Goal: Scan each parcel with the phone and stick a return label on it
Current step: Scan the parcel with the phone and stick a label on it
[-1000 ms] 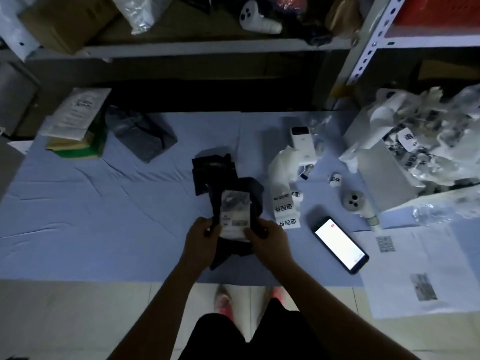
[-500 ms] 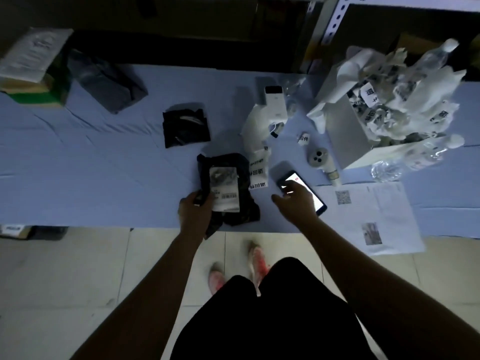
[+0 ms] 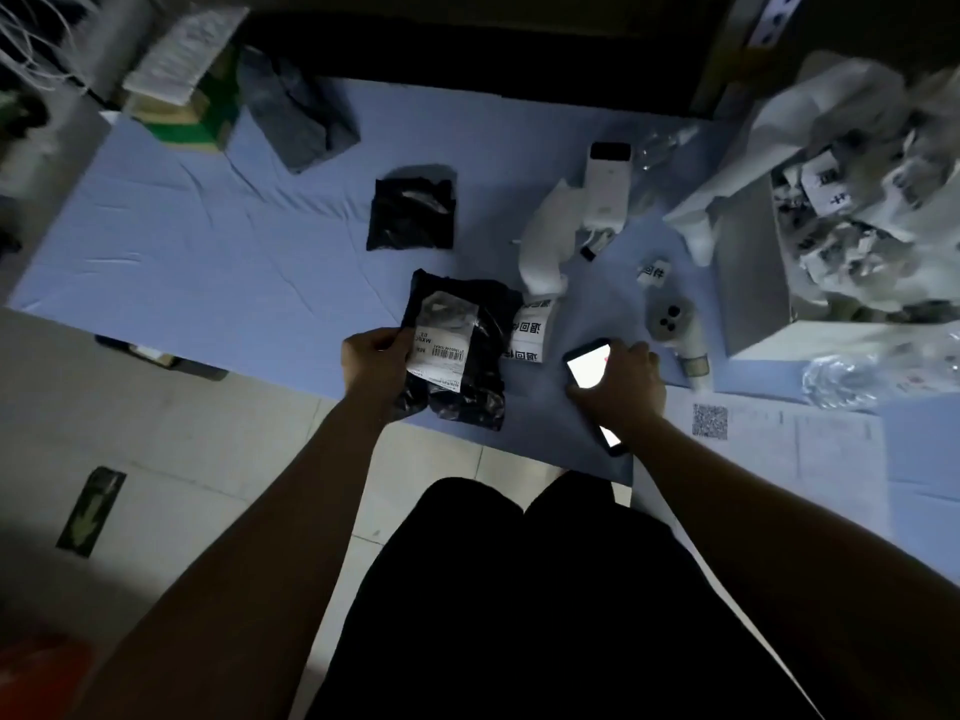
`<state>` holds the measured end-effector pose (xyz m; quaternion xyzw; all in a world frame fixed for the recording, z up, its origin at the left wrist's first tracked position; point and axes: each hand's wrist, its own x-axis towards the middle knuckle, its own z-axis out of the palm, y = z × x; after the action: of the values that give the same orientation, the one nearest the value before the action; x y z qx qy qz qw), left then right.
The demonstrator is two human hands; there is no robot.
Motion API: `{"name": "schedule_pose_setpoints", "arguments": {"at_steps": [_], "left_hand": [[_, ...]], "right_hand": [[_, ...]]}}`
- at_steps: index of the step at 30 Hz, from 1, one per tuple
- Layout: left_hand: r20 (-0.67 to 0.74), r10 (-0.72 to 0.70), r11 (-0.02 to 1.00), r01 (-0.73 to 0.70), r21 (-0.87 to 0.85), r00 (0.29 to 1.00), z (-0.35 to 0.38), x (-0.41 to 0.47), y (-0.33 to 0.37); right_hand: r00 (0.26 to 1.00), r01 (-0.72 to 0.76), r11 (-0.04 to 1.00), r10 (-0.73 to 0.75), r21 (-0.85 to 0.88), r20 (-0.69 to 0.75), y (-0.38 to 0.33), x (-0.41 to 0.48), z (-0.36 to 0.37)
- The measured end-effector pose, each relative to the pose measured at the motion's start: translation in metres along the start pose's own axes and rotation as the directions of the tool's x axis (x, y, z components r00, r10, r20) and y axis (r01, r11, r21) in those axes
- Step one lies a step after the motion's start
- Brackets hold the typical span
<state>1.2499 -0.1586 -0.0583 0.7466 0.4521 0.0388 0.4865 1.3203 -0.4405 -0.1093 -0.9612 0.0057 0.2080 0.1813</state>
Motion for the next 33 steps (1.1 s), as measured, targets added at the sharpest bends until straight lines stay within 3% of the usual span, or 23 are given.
{"name": "schedule_pose_setpoints", "arguments": {"at_steps": [4, 12, 16, 19, 22, 26, 33], "left_hand": [[-0.051, -0.005, 0.997, 0.001, -0.074, 0.999, -0.008, -0.006, 0.012], [-0.131, -0.018, 0.987, -0.004, -0.162, 0.991, -0.039, 0.016, 0.017], [-0.100, 0.044, 0.991, -0.056, -0.125, 0.994, -0.050, 0.036, 0.014], [-0.060, 0.133, 0.987, -0.138, -0.085, 0.989, -0.060, 0.050, 0.016], [-0.010, 0.248, 0.968, -0.249, -0.030, 0.969, -0.070, 0.063, 0.020], [0.043, 0.423, 0.902, -0.425, 0.077, 0.905, -0.081, 0.078, 0.024], [0.037, 0.537, 0.839, -0.538, 0.079, 0.843, -0.095, 0.103, 0.028]], "right_hand": [[0.998, -0.008, 0.998, 0.005, 0.062, 0.055, 0.005, 0.006, -0.007], [0.991, 0.059, 0.998, -0.056, -0.017, 0.124, 0.002, 0.003, -0.010], [0.995, 0.073, 0.989, -0.081, 0.129, 0.059, -0.011, -0.001, -0.026], [0.983, 0.172, 0.961, -0.181, 0.216, 0.021, -0.038, -0.011, -0.045], [0.942, 0.305, 0.947, -0.315, 0.099, 0.112, -0.078, -0.019, -0.057], [0.905, 0.382, 0.917, -0.348, -0.112, 0.244, -0.126, -0.028, -0.057], [0.914, 0.397, 0.896, -0.365, -0.198, 0.180, -0.153, -0.045, -0.061]]}}
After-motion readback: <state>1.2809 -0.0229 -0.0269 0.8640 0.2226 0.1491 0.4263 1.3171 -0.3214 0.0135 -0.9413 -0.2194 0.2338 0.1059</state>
